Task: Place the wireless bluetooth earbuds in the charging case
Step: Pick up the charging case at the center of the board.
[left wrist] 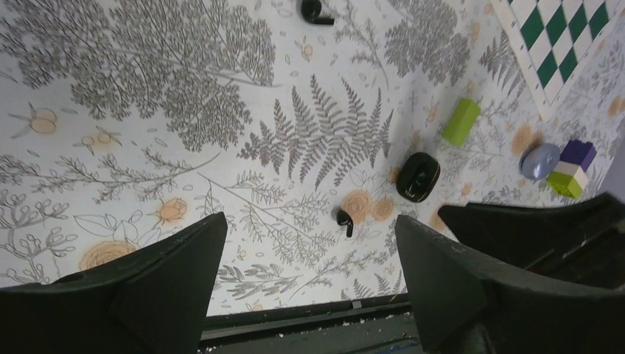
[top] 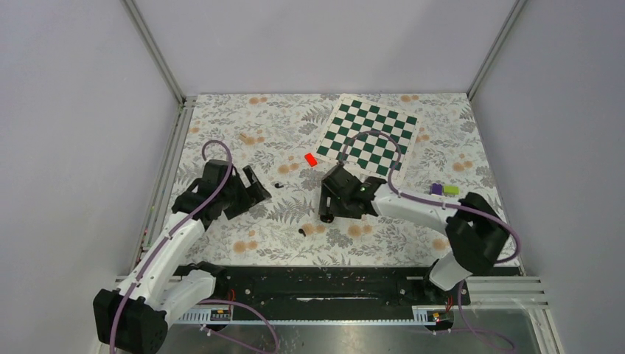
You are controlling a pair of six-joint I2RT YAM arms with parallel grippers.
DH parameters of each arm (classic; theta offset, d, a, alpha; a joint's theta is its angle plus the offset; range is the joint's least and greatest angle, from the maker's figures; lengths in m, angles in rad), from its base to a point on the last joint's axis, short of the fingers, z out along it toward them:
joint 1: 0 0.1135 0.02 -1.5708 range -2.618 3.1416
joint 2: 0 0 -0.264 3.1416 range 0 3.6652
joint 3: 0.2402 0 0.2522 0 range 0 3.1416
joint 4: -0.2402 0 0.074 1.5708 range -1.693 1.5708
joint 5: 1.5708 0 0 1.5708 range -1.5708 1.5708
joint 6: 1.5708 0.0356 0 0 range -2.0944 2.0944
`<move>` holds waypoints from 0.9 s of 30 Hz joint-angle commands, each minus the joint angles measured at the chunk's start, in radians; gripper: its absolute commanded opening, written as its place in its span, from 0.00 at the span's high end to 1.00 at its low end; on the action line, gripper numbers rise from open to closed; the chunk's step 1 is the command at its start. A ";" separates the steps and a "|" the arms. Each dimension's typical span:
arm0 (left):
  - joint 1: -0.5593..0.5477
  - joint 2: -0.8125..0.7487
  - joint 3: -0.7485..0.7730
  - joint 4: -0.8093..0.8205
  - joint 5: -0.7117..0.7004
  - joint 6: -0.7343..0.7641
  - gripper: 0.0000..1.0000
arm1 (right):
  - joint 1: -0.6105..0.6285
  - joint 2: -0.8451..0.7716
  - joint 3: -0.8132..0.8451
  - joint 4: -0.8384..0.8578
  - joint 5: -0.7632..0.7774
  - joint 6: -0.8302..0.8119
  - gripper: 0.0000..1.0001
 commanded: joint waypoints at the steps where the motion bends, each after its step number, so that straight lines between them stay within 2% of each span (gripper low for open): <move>1: 0.005 -0.038 -0.045 0.051 0.098 -0.020 0.14 | 0.020 0.123 0.133 -0.062 0.109 0.050 0.18; 6: 0.004 -0.050 -0.068 0.046 0.108 -0.002 0.14 | 0.020 0.233 0.213 -0.118 0.150 0.068 0.17; 11: 0.005 -0.047 -0.071 0.041 0.122 0.021 0.14 | 0.024 0.311 0.270 -0.130 0.147 0.078 0.24; 14: 0.006 -0.047 -0.077 0.046 0.137 0.030 0.14 | 0.029 0.344 0.286 -0.134 0.144 0.087 0.32; 20: 0.006 -0.057 -0.093 0.048 0.158 0.042 0.14 | 0.032 0.351 0.264 -0.104 0.137 0.096 0.40; 27: 0.005 -0.076 -0.127 0.063 0.222 0.071 0.14 | 0.038 0.308 0.178 0.020 0.097 0.111 0.52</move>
